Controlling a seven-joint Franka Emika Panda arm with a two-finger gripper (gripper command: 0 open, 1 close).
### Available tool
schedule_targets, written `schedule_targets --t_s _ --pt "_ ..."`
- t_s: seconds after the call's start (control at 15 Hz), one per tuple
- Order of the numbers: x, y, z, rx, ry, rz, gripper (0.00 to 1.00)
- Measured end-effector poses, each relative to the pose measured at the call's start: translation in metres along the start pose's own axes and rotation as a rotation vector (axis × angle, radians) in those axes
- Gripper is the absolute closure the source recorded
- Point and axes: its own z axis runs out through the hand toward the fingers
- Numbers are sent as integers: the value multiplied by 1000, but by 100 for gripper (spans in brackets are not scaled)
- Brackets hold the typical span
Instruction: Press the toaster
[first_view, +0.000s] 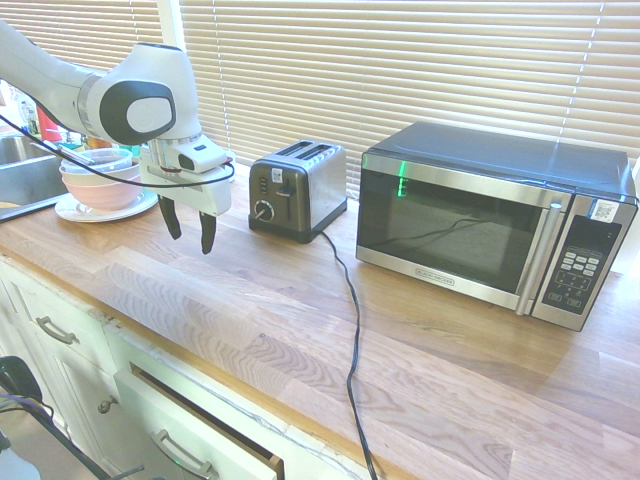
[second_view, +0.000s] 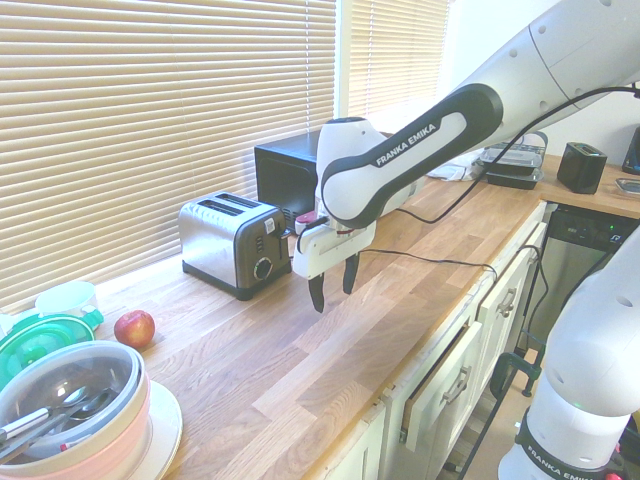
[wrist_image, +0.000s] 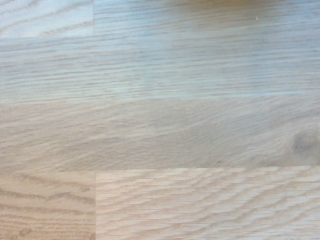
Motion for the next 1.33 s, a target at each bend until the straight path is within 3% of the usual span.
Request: schedule_targets --t_s 1.0,1.33 --pt "3 5 1 -4 -1 32 0" --pt "58 3 -47 86 63 83 0"
